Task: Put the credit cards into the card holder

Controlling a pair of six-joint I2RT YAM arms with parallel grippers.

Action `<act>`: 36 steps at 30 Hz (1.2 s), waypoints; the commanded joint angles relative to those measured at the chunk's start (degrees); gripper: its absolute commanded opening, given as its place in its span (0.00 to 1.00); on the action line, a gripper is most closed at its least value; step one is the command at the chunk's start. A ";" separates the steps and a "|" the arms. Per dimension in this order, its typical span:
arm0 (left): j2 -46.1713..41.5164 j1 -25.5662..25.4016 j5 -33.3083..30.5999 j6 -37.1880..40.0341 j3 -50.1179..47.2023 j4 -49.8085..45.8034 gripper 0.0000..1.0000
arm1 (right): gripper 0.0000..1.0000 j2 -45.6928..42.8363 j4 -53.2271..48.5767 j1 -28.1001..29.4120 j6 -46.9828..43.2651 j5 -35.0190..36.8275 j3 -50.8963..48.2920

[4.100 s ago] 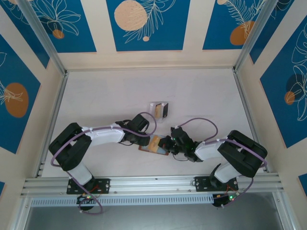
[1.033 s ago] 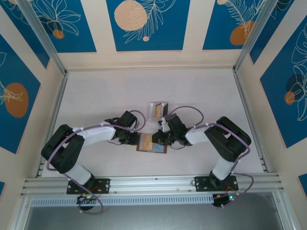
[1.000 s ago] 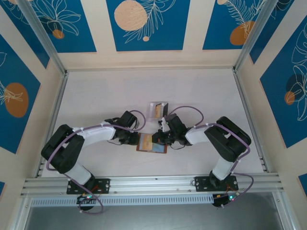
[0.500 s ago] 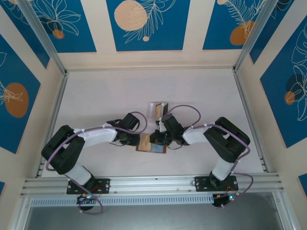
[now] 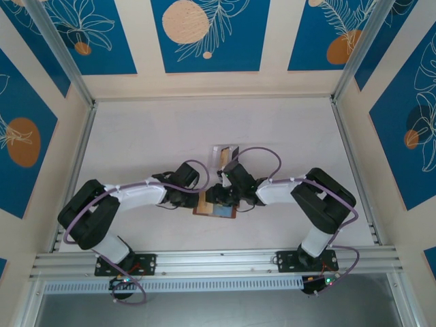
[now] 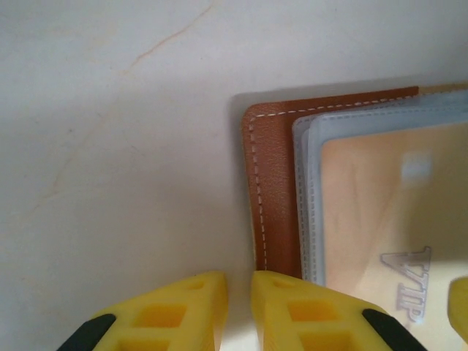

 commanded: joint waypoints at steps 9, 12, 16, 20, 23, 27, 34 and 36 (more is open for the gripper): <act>3.98 -2.52 4.33 -2.29 -4.83 4.60 0.21 | 0.43 -3.31 -27.53 1.13 -7.90 7.31 7.70; 3.84 -2.52 4.26 -2.34 -4.84 4.41 0.21 | 0.36 -6.39 -30.60 1.25 -9.15 10.21 8.45; 3.93 -2.51 4.29 -2.37 -4.94 4.50 0.21 | 0.33 -7.40 -36.74 1.69 -11.99 15.76 10.92; 3.91 -2.50 4.44 -2.44 -5.10 4.77 0.21 | 0.37 -5.31 -39.96 1.86 -14.08 19.66 13.39; 3.74 -2.50 4.51 -2.53 -5.12 4.79 0.21 | 0.38 -3.23 -41.42 2.38 -15.06 22.49 15.20; 3.30 -2.51 4.29 -2.49 -5.35 4.57 0.21 | 0.39 -0.62 -42.07 3.30 -15.53 25.19 16.74; 3.12 -2.50 4.31 -2.32 -5.43 4.55 0.21 | 0.36 4.33 -42.54 5.85 -14.79 28.64 17.98; 2.91 -2.50 4.26 -2.21 -5.43 4.31 0.21 | 0.33 5.26 -42.88 6.85 -14.02 29.91 17.79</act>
